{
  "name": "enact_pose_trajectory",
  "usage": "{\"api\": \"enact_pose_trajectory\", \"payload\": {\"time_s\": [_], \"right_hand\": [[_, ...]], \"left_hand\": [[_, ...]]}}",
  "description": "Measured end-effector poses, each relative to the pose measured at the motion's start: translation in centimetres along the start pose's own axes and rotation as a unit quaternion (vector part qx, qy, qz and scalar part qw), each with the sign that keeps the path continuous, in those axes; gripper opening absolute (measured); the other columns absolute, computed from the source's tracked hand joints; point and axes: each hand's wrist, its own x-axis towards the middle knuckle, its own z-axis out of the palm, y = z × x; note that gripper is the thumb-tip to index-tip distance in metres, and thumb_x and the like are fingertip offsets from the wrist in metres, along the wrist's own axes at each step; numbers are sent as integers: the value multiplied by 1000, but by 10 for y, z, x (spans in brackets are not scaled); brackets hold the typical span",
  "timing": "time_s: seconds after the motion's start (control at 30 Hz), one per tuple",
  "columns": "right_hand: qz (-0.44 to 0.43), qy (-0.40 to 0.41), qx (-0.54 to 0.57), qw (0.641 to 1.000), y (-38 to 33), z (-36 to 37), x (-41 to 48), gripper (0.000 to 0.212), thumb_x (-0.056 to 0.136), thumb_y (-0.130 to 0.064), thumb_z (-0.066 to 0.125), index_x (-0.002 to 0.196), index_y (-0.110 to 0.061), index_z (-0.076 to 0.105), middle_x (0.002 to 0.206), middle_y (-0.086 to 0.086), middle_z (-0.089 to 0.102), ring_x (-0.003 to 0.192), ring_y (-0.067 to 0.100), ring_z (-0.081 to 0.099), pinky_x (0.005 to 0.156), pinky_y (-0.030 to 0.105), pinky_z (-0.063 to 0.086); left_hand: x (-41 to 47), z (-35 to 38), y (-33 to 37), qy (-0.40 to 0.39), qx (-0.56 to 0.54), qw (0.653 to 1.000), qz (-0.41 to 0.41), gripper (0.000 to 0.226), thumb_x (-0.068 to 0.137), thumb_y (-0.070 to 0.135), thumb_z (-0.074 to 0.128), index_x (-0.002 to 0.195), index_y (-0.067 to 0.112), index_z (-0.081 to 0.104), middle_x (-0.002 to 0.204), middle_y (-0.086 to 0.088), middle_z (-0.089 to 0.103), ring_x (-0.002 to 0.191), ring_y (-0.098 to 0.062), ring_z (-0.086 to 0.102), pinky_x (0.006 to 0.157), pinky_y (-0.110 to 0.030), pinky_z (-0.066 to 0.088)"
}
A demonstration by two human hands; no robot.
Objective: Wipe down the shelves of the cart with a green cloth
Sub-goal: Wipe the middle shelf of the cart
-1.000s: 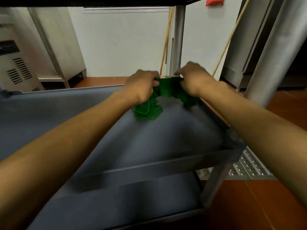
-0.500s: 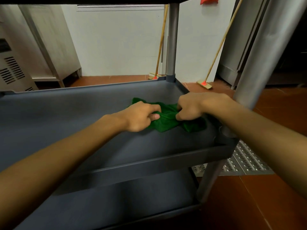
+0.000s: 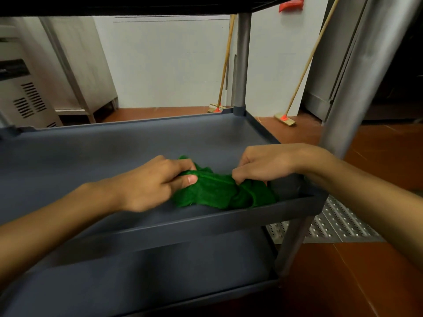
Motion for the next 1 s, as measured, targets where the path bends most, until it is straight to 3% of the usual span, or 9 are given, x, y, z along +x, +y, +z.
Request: {"api": "enact_pose_trajectory", "payload": {"time_s": [0.17, 0.3, 0.5, 0.63, 0.7, 0.77, 0.83, 0.93, 1.0], "right_hand": [[-1, -26, 27, 999, -19, 4, 2, 45, 91, -29, 53, 51, -19, 36, 47, -5, 30, 41, 12, 26, 48, 23, 28], [-59, 14, 73, 995, -37, -7, -3, 41, 92, -26, 53, 54, -14, 45, 48, -5, 40, 43, 10, 37, 51, 20, 34], [-171, 144, 50, 973, -77, -26, 12, 36, 85, -35, 53, 71, -1, 55, 70, 5, 46, 67, 17, 44, 68, 32, 33], [-235, 183, 68, 952, -105, -29, 24, 30, 93, -17, 51, 67, -1, 48, 67, 7, 35, 61, 13, 35, 58, 26, 27], [-255, 207, 80, 941, -119, -26, 36, 30, 93, -13, 49, 68, 3, 48, 64, 7, 36, 58, 11, 33, 55, 25, 27], [-262, 220, 88, 936, -128, -21, 49, 26, 93, -14, 49, 78, 2, 63, 67, 6, 55, 62, 7, 45, 60, 24, 36], [-251, 208, 83, 942, -135, -11, 58, 29, 94, -17, 49, 112, -17, 72, 100, -3, 72, 85, 2, 59, 76, 16, 47], [-247, 186, 13, 951, -135, 14, 67, 37, 95, -21, 52, 130, -27, 62, 122, -11, 65, 99, -2, 56, 81, 6, 40], [-236, 144, -17, 961, -128, 36, 73, 36, 94, -27, 56, 129, -29, 63, 114, -17, 65, 91, -4, 57, 81, 11, 39]], "left_hand": [[-18, -10, 2, 20, -3, 1000, -7, 35, 96, 51, 35, 90, 23, 56, 68, -1, 58, 65, -16, 58, 65, -38, 46], [-31, -29, -6, 95, 3, 995, -20, 43, 92, 58, 33, 89, 22, 56, 69, 1, 60, 65, -15, 60, 65, -42, 48], [-52, -69, -30, 193, 40, 979, -50, 47, 89, 59, 36, 93, 18, 58, 78, -3, 63, 76, -23, 62, 71, -48, 51], [-68, -94, -43, 229, 81, 968, -65, 18, 95, 45, 45, 87, 34, 57, 73, 5, 60, 74, -1, 61, 66, -32, 47], [-76, -104, -47, 241, 105, 962, -69, 13, 98, 36, 49, 87, 37, 55, 76, 8, 60, 74, -3, 60, 66, -26, 46], [-84, -110, -55, 248, 119, 958, -80, 11, 98, 32, 50, 99, 27, 60, 82, -3, 63, 78, -21, 63, 71, -38, 50], [-94, -108, -64, 239, 138, 956, -95, 17, 98, 27, 53, 104, 15, 62, 88, -10, 66, 82, -30, 64, 74, -44, 52], [-114, -89, -75, 191, 166, 962, -100, 16, 98, 29, 51, 105, 18, 61, 89, -5, 67, 82, -26, 65, 72, -46, 54], [-131, -68, -78, 137, 155, 971, -119, 23, 97, 46, 43, 105, 29, 57, 91, 4, 66, 82, -16, 64, 72, -44, 54]]}}
